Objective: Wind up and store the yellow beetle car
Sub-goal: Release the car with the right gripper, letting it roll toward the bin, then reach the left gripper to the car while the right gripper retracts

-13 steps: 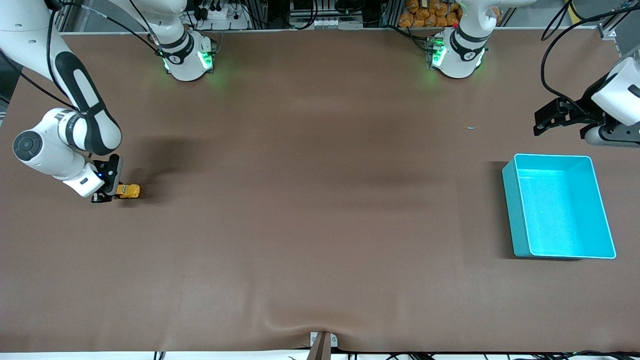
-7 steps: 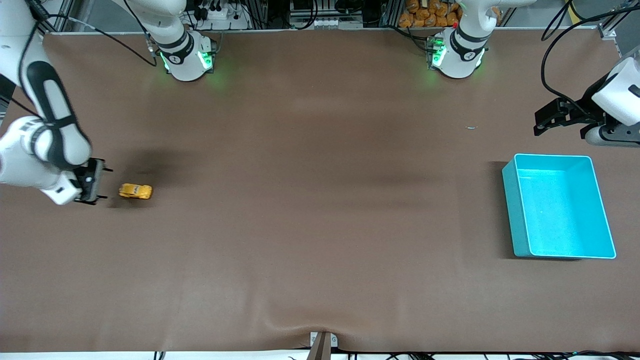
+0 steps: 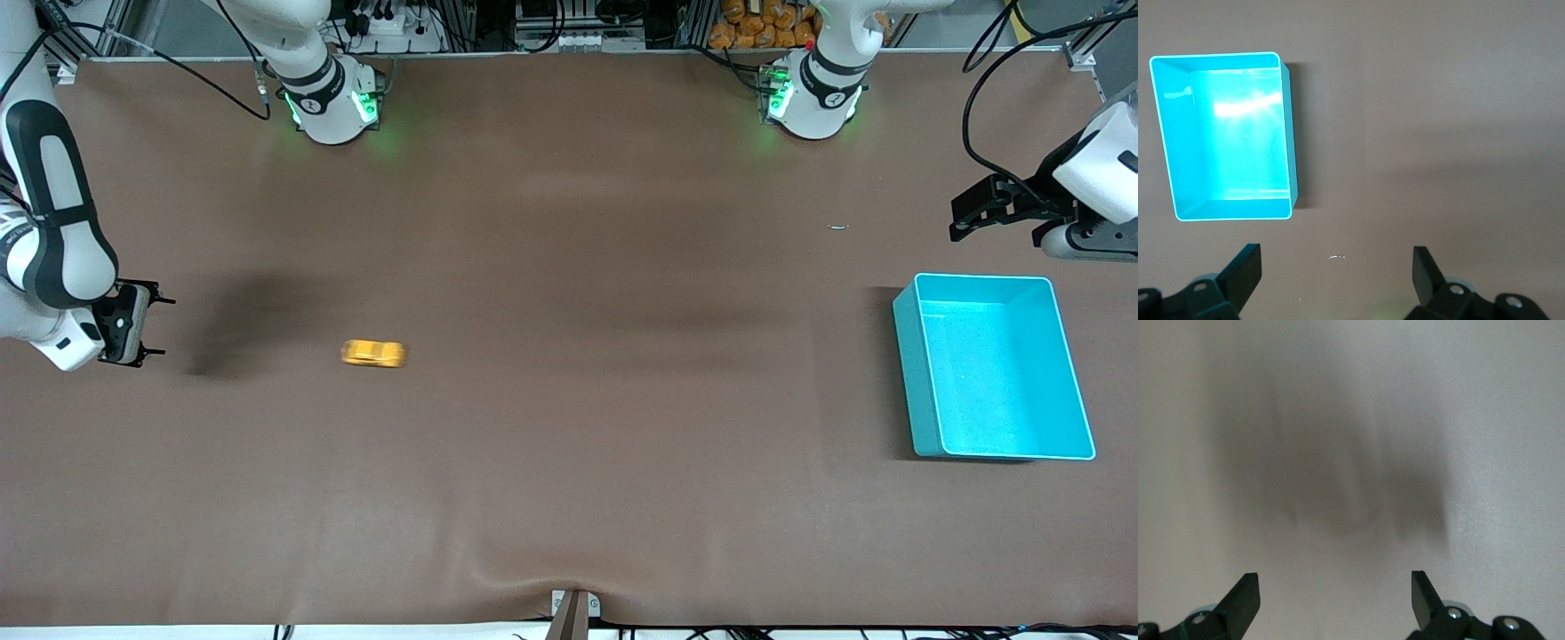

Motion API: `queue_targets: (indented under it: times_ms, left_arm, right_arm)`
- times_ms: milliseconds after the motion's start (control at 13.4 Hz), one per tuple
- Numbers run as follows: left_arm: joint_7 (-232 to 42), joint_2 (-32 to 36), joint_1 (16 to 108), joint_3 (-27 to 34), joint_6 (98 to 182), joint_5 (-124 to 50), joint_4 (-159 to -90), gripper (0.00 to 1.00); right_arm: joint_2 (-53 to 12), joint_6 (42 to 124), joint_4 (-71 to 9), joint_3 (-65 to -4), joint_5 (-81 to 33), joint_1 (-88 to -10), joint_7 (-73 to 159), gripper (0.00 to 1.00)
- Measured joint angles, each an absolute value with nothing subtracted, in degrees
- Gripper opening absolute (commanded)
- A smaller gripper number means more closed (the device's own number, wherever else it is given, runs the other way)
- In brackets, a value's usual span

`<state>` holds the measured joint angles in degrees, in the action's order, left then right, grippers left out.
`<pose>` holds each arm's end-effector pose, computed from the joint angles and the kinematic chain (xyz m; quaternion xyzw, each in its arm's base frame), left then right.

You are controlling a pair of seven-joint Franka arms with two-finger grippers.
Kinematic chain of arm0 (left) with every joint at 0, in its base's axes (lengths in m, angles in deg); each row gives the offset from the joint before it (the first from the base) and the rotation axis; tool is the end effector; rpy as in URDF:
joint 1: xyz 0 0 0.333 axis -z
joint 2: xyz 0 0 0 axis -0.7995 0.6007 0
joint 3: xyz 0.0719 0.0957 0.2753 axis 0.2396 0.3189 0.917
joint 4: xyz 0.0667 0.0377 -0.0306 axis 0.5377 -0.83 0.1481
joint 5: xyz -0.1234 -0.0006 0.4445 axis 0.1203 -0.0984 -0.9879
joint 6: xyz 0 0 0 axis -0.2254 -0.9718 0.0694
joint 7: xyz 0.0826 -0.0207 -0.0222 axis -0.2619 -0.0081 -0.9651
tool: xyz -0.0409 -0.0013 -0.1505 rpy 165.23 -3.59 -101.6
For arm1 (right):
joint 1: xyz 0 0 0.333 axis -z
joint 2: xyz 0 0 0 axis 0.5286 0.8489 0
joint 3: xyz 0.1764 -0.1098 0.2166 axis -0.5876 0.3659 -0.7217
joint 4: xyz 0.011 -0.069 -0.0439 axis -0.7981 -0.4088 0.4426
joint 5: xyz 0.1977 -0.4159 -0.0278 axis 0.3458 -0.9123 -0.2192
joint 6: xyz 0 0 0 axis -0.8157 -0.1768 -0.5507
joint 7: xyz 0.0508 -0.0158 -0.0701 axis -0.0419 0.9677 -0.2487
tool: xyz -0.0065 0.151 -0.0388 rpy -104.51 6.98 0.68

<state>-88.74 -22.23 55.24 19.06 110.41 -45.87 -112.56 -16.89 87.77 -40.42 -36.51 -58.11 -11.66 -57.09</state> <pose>0.6236 -0.0534 0.5626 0.9991 -0.0406 -0.0123 0.0004 0.5830 -0.2491 0.1273 -0.7602 -0.6369 0.0470 0.1191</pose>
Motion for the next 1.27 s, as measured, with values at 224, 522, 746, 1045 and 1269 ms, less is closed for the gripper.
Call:
queue_targets:
  times_ms: [224, 522, 746, 1045, 1269]
  left_arm:
    - [-88.7, -22.2, 55.2, 19.1, 110.4, -45.9, -112.6, 1.0]
    - [-88.7, -22.2, 55.2, 19.0, 110.4, -45.9, -112.6, 1.0]
    - [-88.7, -22.2, 55.2, 19.1, 110.4, -45.9, -112.7, 1.0]
    - [-90.0, -21.1, 55.5, 18.9, 110.4, -45.9, -113.3, 1.0]
    - [-92.7, -18.3, 55.5, 19.0, 109.7, -45.7, -113.9, 1.0]
  right_arm:
    - [-16.8, 87.7, -39.7, -36.8, -58.1, -11.7, -57.1, 1.0]
    - [-16.8, 87.2, -39.1, -36.9, -55.8, -11.8, -57.1, 0.99]
    - [-16.8, 84.7, -36.0, -37.0, -54.4, -12.3, -55.3, 0.98]
    - [-18.1, 73.1, -23.2, -37.4, -53.7, -16.8, -41.7, 0.96]
    - [-24.6, 68.1, -19.4, -37.6, -53.7, -23.9, -22.3, 1.0]
